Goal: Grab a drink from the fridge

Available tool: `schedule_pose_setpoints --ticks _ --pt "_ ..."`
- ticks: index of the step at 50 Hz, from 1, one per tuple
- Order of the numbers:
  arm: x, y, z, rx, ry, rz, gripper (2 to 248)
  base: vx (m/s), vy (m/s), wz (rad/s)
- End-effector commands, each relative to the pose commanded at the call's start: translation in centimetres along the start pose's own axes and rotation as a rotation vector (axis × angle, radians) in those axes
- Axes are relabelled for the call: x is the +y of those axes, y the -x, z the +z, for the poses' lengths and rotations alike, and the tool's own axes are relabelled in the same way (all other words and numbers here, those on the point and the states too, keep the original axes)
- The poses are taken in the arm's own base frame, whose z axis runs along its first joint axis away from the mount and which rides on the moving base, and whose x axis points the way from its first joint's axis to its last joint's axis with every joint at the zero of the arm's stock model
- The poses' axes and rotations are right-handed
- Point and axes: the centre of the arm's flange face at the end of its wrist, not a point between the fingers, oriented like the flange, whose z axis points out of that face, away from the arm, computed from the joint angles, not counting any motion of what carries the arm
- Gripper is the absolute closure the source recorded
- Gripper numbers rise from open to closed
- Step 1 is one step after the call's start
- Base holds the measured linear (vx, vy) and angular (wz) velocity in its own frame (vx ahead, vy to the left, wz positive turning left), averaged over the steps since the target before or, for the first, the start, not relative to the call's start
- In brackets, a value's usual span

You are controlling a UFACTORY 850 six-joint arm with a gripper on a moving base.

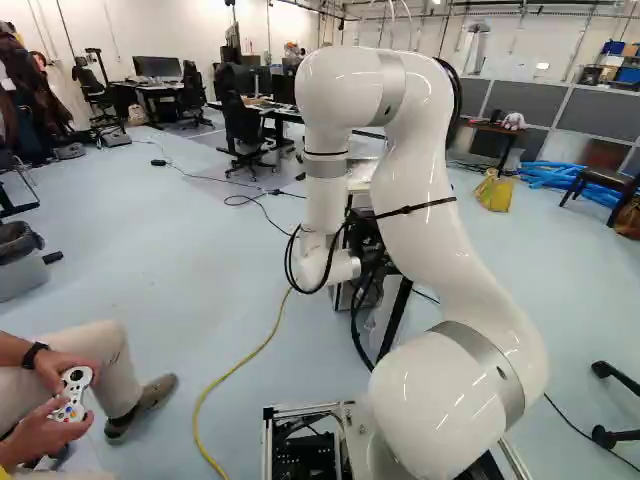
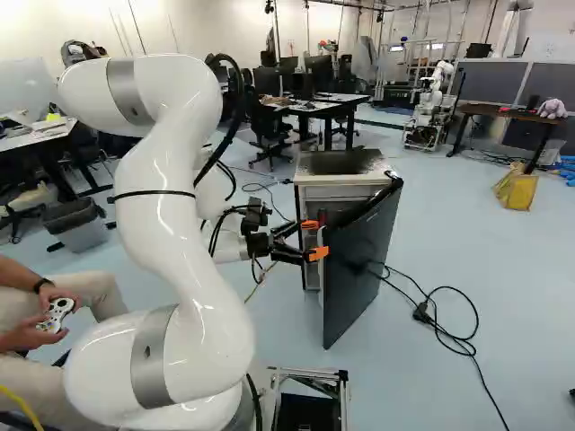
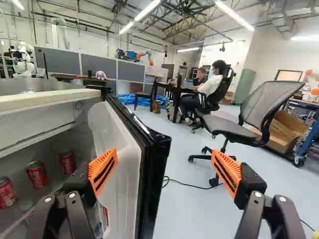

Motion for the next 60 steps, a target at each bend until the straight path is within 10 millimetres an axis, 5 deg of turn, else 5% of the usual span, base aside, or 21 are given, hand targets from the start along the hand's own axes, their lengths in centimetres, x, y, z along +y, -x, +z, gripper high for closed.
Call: schedule_pose_setpoints --ticks 41,60 --pt "-1.1 -0.2 0.7 -0.021 0.05 0.031 3 0.0 0.0 -0.002" --pt "-1.9 -0.2 2.6 -0.046 0.131 0.06 3 0.0 0.0 0.0"
